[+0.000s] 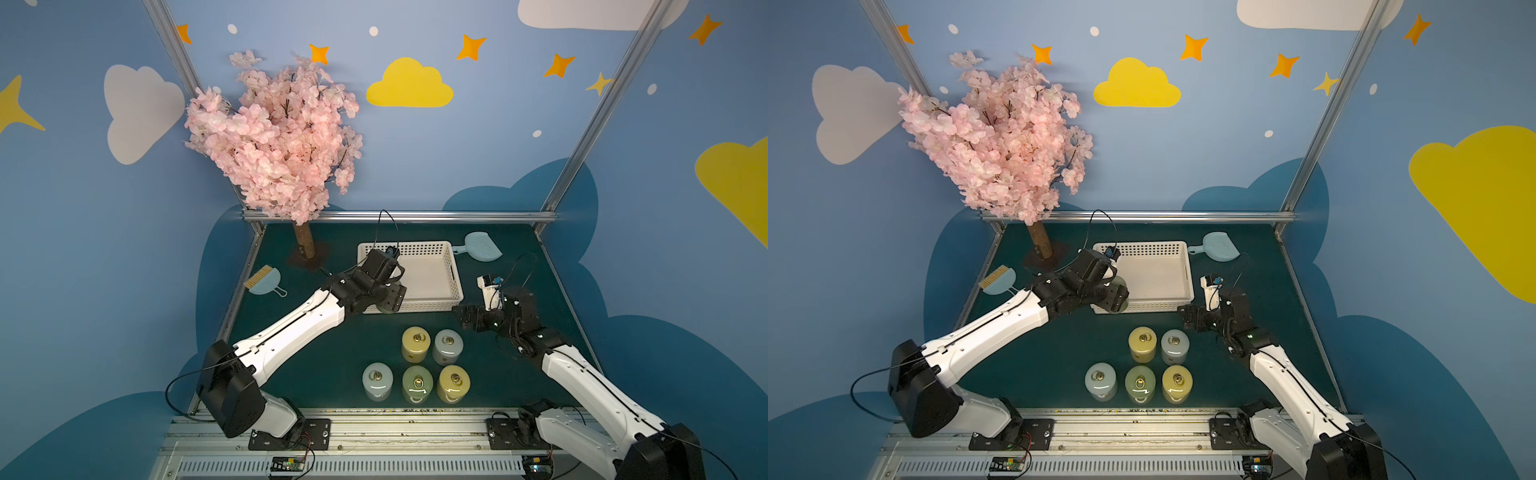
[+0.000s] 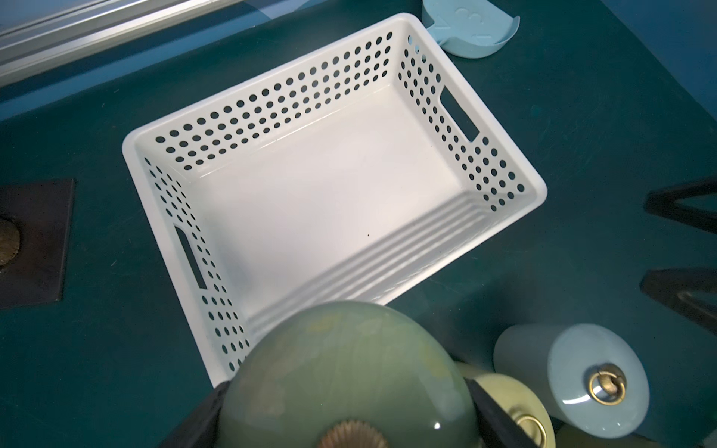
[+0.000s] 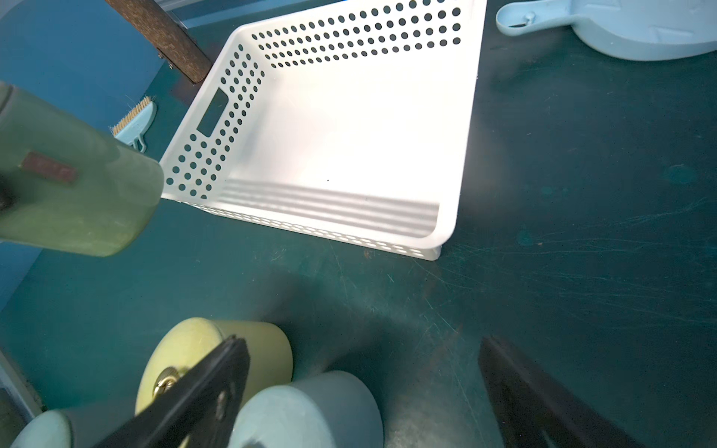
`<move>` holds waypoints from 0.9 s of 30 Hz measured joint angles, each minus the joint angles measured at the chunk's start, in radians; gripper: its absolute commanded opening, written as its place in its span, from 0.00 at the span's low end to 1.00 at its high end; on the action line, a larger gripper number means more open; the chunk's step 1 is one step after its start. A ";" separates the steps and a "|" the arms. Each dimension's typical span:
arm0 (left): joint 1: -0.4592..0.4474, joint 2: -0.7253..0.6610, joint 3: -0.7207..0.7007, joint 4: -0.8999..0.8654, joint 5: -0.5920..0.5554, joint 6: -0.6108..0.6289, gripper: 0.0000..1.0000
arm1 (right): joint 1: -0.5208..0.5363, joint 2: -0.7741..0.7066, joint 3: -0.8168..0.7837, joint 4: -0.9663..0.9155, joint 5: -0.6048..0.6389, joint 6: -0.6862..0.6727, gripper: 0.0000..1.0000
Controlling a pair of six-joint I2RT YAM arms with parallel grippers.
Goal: Take the tea canister out of the basket
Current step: Place the tea canister at the center of the board.
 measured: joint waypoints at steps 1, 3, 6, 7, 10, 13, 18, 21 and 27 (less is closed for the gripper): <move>-0.001 -0.019 -0.018 0.003 0.005 0.000 0.51 | 0.000 0.000 0.000 0.000 0.000 0.000 0.98; -0.004 -0.053 -0.047 0.002 0.014 0.000 0.51 | 0.000 0.000 0.000 0.000 0.000 0.000 0.98; -0.006 -0.100 -0.088 0.004 0.029 0.000 0.51 | 0.000 0.000 0.000 0.000 0.000 0.000 0.98; -0.007 -0.116 -0.103 0.003 0.033 0.000 0.51 | 0.000 0.000 0.000 0.000 0.000 0.000 0.98; -0.013 -0.154 -0.139 -0.001 0.041 0.001 0.51 | 0.000 0.000 0.000 0.000 0.000 0.000 0.98; -0.019 -0.192 -0.178 -0.002 0.048 0.000 0.50 | 0.000 0.000 0.000 0.000 0.000 -0.001 0.98; -0.032 -0.237 -0.240 0.003 0.056 0.000 0.50 | 0.000 0.000 0.000 0.000 0.001 -0.001 0.98; -0.039 -0.246 -0.268 0.002 0.066 0.000 0.50 | 0.000 0.000 0.000 0.000 0.001 -0.001 0.98; -0.050 -0.245 -0.307 0.021 0.075 0.001 0.50 | 0.000 0.000 0.000 0.000 0.003 -0.001 0.98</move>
